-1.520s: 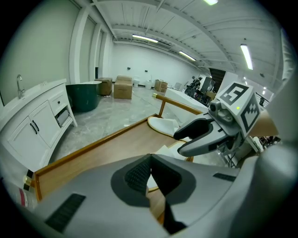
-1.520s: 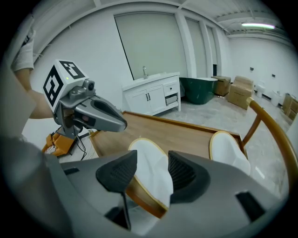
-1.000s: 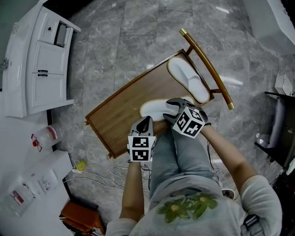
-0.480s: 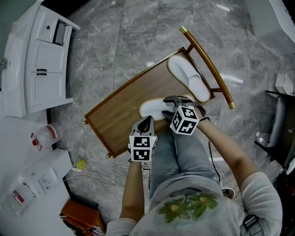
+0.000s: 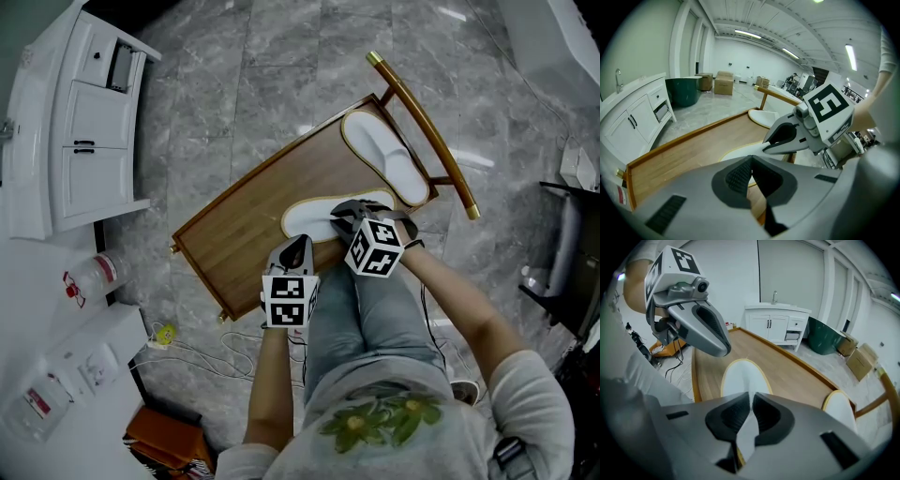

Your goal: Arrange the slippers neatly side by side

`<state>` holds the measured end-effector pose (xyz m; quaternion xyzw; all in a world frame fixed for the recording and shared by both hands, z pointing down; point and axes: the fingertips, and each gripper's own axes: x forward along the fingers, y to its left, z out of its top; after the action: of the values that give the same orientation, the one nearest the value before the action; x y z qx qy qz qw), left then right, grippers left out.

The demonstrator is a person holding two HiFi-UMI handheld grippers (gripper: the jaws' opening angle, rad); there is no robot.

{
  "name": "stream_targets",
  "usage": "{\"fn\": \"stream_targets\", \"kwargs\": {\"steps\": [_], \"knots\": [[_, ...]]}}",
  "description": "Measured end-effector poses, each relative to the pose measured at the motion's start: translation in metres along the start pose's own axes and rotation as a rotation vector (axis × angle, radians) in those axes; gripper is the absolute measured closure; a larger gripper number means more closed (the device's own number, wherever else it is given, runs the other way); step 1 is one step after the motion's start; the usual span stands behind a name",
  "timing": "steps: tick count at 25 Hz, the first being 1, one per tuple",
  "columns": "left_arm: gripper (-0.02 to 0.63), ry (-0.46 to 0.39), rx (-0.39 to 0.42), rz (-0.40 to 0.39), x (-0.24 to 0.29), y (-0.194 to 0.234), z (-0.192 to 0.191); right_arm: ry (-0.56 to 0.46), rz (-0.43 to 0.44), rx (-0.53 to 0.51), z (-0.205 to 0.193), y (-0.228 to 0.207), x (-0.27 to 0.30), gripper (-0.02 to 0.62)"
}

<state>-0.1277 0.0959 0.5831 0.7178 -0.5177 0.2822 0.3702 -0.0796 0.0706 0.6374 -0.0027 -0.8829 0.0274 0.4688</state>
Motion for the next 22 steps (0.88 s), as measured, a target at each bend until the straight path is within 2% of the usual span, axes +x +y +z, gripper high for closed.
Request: {"fn": "stream_targets", "kwargs": {"steps": [8, 22], "knots": [[0.591, 0.007, 0.015, -0.001, 0.000, 0.003, -0.001, -0.015, -0.044, 0.087, 0.006, -0.004, -0.001, 0.566], [0.591, -0.017, 0.020, 0.011, 0.000, 0.013, 0.012, -0.086, -0.133, 0.348, 0.016, -0.024, -0.012, 0.563]]}}
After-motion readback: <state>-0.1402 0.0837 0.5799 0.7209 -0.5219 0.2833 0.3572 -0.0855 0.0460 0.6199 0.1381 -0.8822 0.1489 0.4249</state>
